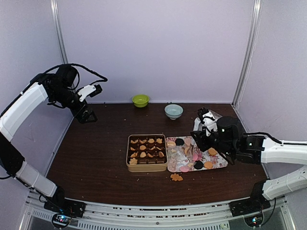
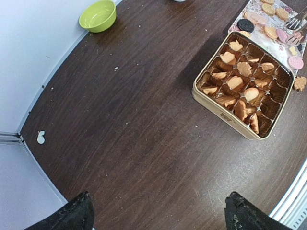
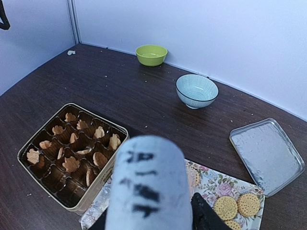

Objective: Pack the cookies
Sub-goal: Pick up the fake cookies from the plate.

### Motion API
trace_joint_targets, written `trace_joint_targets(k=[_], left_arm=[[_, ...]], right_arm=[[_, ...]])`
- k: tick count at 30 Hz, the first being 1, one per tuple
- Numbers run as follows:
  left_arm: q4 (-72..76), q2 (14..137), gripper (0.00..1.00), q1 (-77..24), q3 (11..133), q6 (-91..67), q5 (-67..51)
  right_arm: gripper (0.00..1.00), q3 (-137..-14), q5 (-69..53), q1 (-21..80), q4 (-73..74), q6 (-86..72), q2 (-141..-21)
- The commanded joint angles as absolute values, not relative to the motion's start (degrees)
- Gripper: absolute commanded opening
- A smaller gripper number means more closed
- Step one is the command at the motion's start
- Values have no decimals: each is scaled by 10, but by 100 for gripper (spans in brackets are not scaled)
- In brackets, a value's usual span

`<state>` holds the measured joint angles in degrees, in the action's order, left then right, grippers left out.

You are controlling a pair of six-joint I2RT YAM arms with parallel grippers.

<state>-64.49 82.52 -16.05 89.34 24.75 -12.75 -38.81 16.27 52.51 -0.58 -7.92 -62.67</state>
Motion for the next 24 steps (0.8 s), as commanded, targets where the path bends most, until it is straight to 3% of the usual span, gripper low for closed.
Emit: trace_joint_targets(k=[1, 17, 24], left_arm=[[-628, 814, 98, -155, 884, 247, -133], [-628, 808, 98, -155, 883, 252, -132], [-628, 807, 97, -155, 882, 252, -138]], right_arm=[[42, -378, 202, 535, -49, -87, -638], [37, -322, 247, 550, -177, -80, -665], [10, -324, 270, 554, -145, -80, -638]])
